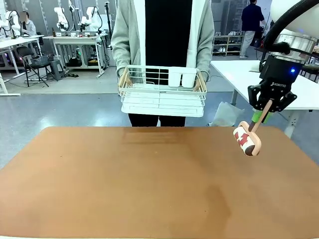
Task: Clean the table.
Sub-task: Clean the table with the Lint Roller when the human lifts the Dish drying rack, then place the Lint Roller down when the Dish drying rack is positioned in the middle of the table.
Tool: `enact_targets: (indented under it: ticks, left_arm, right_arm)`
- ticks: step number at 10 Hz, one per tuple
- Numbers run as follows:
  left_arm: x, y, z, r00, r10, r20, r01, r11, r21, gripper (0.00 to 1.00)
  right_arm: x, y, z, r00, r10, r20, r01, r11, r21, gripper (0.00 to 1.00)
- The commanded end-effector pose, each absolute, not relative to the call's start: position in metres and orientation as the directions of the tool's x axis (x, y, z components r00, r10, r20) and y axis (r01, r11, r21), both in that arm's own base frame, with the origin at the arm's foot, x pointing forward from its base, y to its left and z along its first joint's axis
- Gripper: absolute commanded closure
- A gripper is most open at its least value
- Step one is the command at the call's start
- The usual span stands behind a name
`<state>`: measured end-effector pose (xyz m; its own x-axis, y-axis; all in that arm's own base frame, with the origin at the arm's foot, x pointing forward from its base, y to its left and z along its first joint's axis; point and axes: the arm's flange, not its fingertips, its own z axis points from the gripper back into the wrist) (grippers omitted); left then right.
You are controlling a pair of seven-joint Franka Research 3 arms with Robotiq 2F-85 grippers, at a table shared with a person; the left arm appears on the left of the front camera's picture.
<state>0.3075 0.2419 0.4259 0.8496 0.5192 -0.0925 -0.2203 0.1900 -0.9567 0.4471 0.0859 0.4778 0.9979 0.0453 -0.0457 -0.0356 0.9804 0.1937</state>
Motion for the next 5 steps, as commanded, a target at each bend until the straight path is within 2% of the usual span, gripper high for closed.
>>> enact_targets:
  ticks: [1, 5]
  left_arm:
    - [0.3059, 0.2436, 0.4279, 0.851, 0.518, -0.084, -0.202, 0.176, -0.963, 0.00]
    - [0.3059, 0.2436, 0.4279, 0.851, 0.518, -0.084, -0.202, 0.176, -0.963, 0.00]
  right_arm:
    - [0.4490, 0.0877, 0.4821, 0.997, 0.056, -0.046, -0.045, 0.979, 0.197, 0.79]
    - [0.4490, 0.0877, 0.4821, 0.997, 0.056, -0.046, -0.045, 0.979, 0.197, 0.79]
